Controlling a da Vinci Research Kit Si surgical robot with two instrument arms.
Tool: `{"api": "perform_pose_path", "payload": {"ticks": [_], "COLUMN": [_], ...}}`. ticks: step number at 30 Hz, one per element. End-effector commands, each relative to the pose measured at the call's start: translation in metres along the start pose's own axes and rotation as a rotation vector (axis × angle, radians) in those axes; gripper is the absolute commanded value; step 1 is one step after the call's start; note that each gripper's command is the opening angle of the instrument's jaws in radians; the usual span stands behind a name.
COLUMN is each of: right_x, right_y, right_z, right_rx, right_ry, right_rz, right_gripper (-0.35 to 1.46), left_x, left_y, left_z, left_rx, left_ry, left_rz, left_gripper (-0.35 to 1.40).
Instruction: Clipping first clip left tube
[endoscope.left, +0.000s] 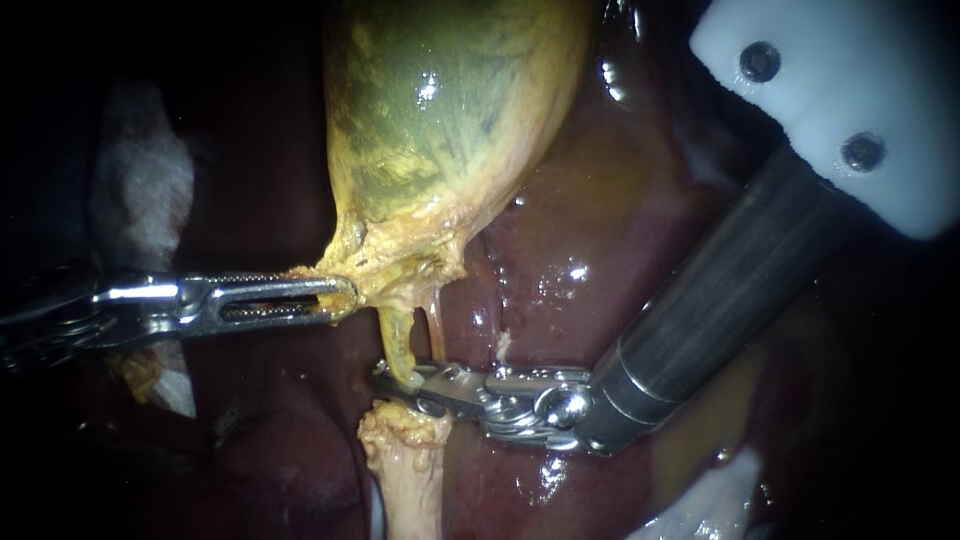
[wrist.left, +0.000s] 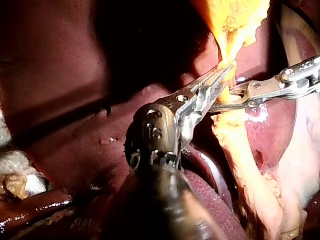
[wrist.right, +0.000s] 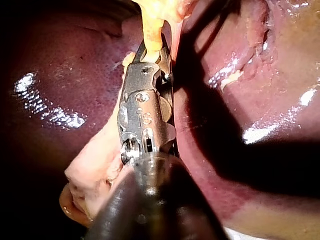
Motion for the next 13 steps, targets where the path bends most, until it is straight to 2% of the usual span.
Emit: {"api": "perform_pose_path", "payload": {"ticks": [1,13], "right_x": [0.0,0.0], "right_y": [0.0,0.0], "right_z": [0.0,0.0], "right_rx": [0.0,0.001], "right_ry": [0.0,0.0], "right_rz": [0.0,-0.001], "right_gripper": [-0.35,-0.35], "left_x": [0.0,0.0], "left_y": [0.0,0.0], "left_z": [0.0,0.0], "left_rx": [0.0,0.0], "left_ry": [0.0,0.0], "left_rz": [0.0,0.0], "left_gripper": [-0.35,-0.35]}}
